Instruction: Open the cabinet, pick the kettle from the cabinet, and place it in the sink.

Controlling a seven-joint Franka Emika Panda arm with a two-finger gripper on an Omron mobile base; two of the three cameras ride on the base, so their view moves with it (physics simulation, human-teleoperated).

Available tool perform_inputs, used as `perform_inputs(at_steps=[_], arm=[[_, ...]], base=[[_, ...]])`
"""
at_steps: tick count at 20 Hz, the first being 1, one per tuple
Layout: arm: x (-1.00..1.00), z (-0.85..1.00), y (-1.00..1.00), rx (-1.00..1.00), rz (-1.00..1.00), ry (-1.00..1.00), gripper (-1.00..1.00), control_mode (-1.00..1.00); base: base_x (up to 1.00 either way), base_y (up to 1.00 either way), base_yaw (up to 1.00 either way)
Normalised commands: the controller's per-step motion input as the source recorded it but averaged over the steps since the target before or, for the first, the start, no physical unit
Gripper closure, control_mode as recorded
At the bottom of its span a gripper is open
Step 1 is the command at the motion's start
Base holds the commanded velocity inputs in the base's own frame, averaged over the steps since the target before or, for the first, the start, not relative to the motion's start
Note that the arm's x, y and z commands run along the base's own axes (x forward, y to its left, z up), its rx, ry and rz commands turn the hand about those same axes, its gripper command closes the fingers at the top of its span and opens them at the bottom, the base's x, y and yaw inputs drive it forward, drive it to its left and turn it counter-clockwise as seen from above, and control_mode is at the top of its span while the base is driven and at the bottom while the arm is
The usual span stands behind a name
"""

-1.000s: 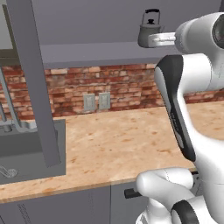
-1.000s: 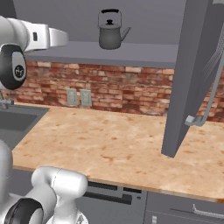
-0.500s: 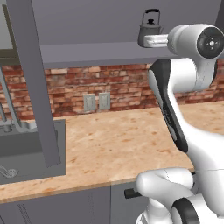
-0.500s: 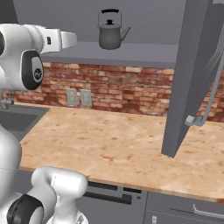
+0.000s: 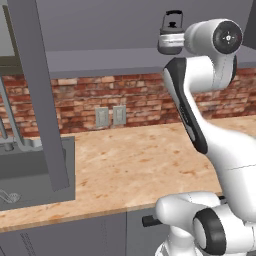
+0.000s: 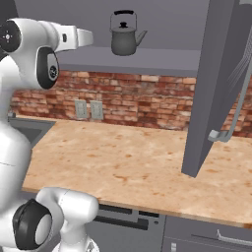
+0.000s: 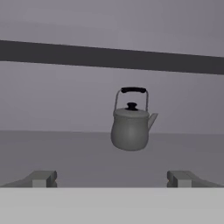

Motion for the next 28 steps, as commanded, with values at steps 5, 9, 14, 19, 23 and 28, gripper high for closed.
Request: perform_inputs(at_steps=[5, 9, 14, 19, 23, 28], arm=[[0.34, 0.01, -0.02, 0.0, 0.0, -0.04, -1.0, -1.0], [0.33, 0.0, -0.03, 0.0, 0.0, -0.03, -1.0, -1.0], [0.31, 0.03, -0.1, 0.0, 0.0, -0.03, -1.0, -1.0], [0.31, 0.07, -0.08, 0.0, 0.0, -0.01, -1.0, -1.0], [0.28, 0.12, -0.07, 0.0, 0.0, 0.0, -1.0, -1.0], [0.18, 0.13, -0.11, 0.0, 0.0, 0.0, -1.0, -1.0]], base=[[0.0, 0.0, 0.0], [0.0, 0.0, 0.0], [0.0, 0.0, 0.0], [0.0, 0.0, 0.0], [0.0, 0.0, 0.0], [0.0, 0.0, 0.0]])
